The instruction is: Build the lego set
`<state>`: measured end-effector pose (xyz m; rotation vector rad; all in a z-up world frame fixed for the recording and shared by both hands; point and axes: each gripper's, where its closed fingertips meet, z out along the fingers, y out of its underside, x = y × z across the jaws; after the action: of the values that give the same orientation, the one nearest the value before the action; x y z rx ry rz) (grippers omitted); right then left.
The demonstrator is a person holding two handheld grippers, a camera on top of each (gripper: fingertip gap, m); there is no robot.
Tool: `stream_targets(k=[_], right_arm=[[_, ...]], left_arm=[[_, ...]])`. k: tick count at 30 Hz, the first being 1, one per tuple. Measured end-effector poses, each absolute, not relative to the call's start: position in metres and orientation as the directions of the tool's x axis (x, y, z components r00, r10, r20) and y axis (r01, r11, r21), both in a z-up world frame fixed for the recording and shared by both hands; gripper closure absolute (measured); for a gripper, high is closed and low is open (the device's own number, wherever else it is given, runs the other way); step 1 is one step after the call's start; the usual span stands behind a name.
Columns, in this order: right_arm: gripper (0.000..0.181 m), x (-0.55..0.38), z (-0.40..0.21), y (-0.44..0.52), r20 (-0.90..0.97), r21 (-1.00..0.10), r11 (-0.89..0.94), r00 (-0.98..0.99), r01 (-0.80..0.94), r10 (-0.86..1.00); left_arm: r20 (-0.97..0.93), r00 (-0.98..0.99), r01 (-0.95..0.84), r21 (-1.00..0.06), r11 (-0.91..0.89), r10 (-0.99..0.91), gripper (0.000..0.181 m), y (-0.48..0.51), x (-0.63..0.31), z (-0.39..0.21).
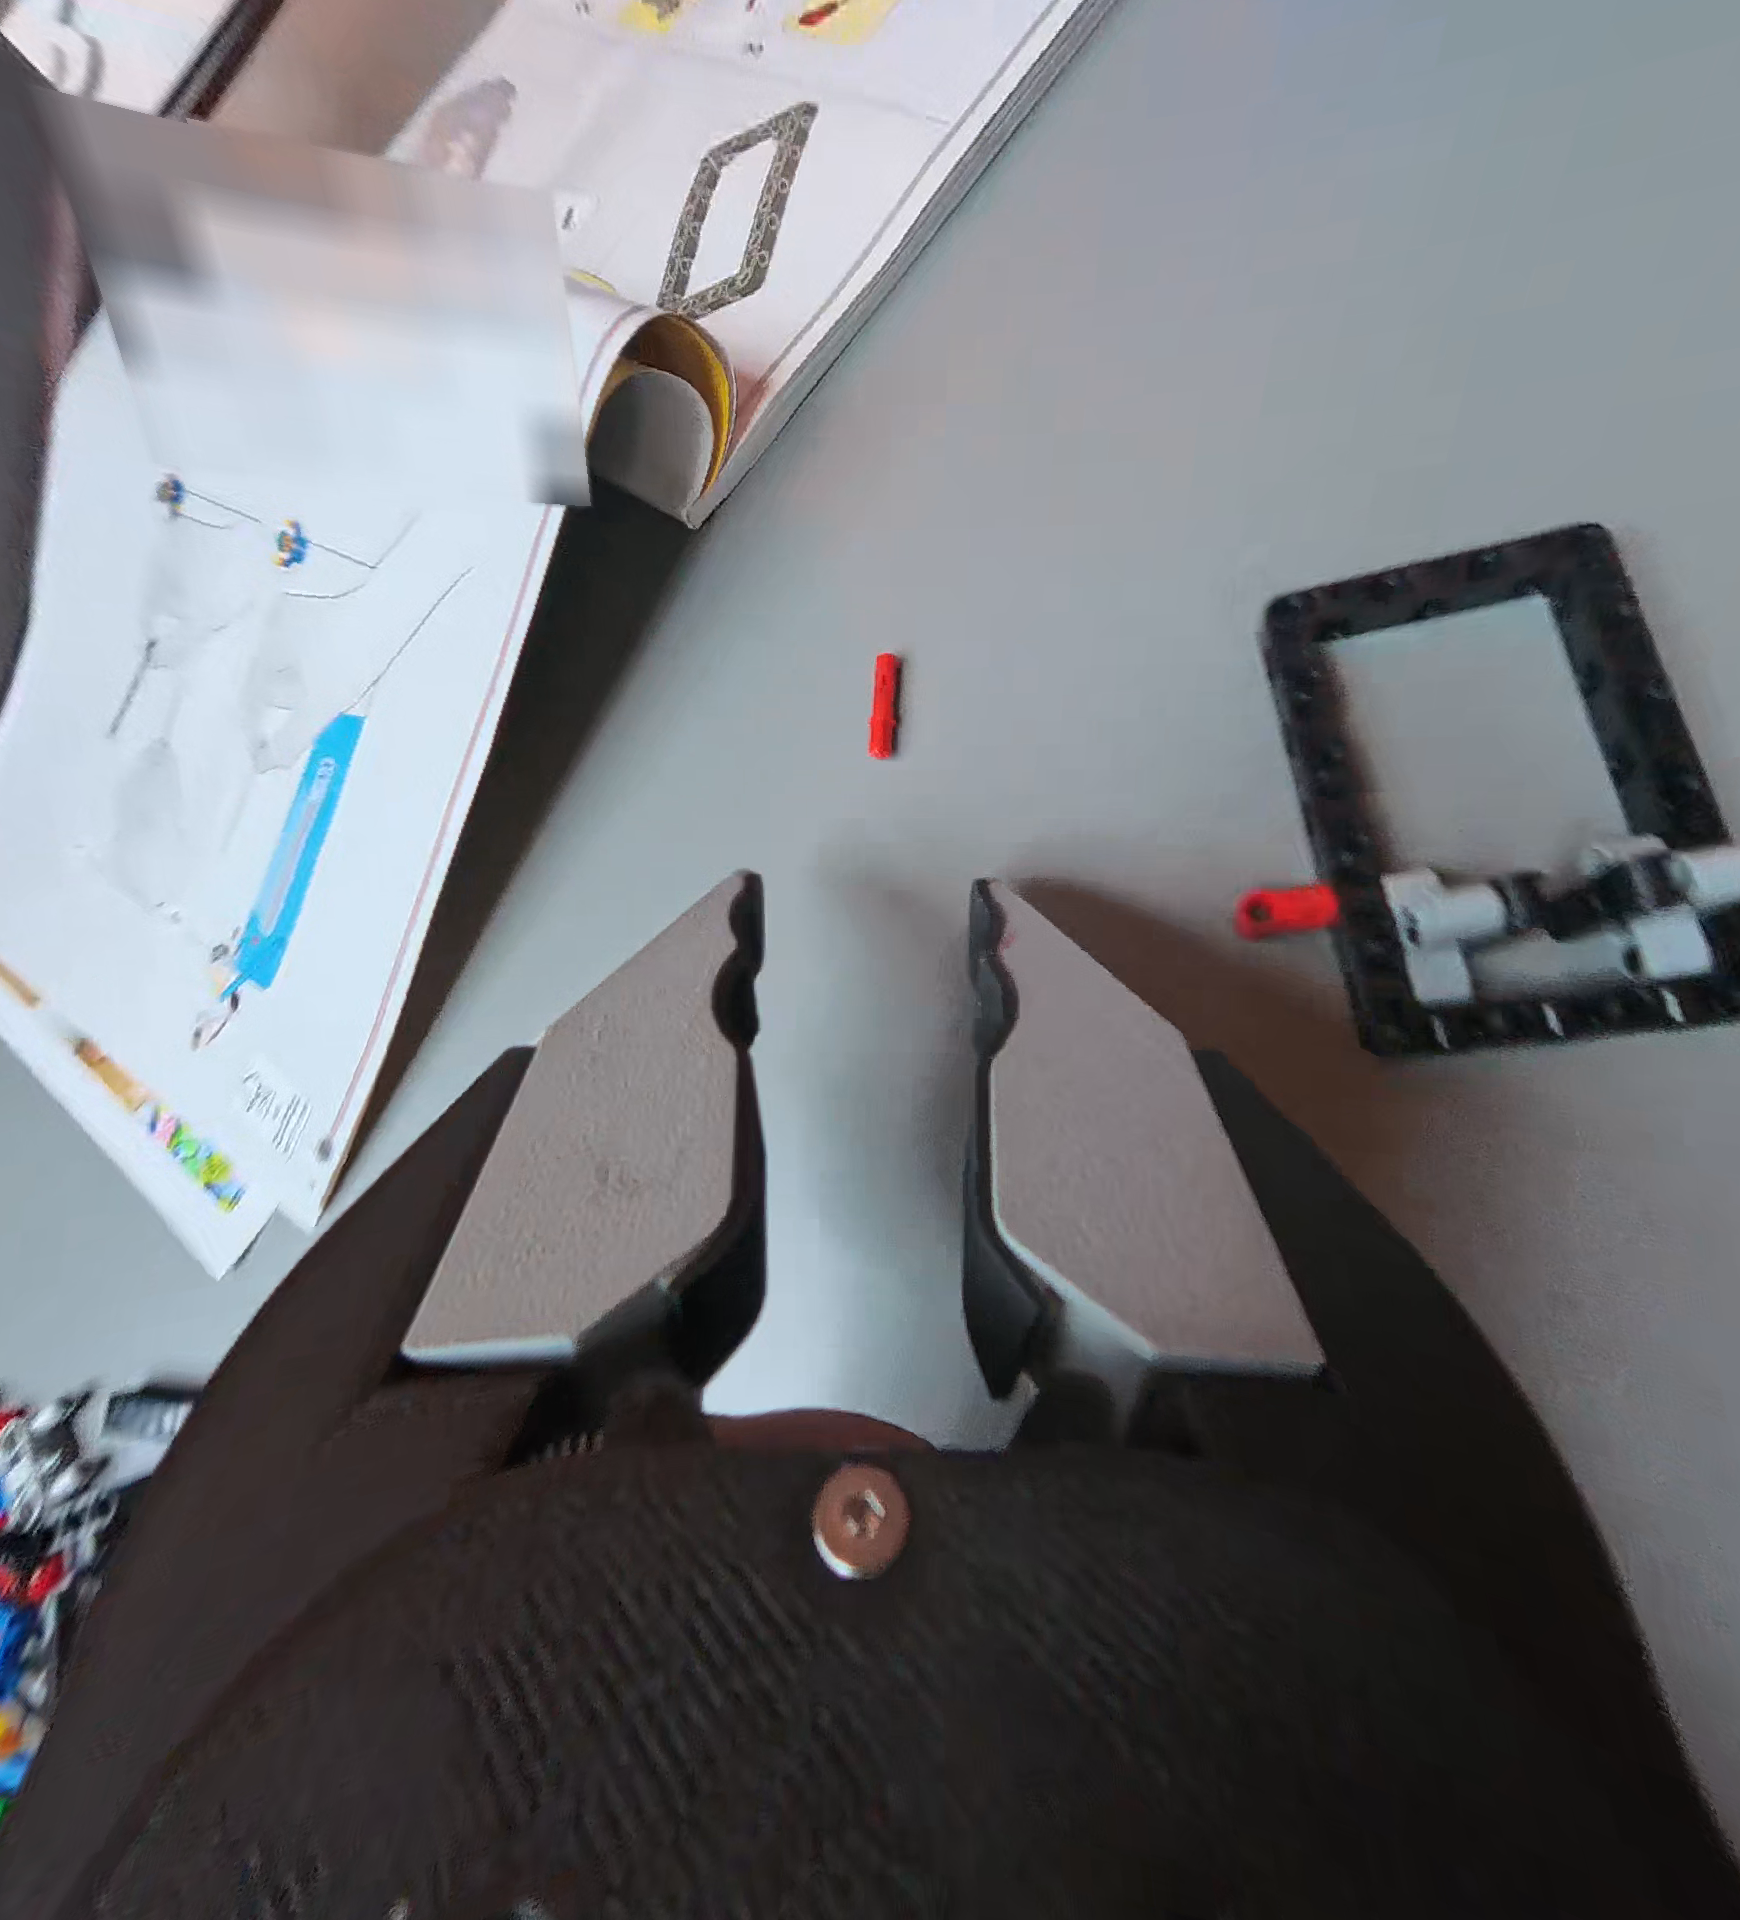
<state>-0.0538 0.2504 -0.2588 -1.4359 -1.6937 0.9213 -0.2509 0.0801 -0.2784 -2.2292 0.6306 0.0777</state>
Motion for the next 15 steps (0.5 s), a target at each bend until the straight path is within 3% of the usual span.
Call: stream_targets(k=[6, 15], right_arm=[[0.148, -0.058, -0.271, 0.251, 0.058, -0.832, 0.144, -0.175, 0.536, 0.983], [0.158, -0.073, -0.291, 0.250, 0.173, -0.739, 0.359, -0.354, 0.570, 0.919]], left_arm=[[-0.174, 0.865, -0.452, -0.678, -0.580, -0.471, 0.148, 0.103, -0.254, -0.288], [-0.116, 0.826, -0.466, -0.690, -0.554, -0.551, 0.162, 0.116, -0.247, -0.290]])
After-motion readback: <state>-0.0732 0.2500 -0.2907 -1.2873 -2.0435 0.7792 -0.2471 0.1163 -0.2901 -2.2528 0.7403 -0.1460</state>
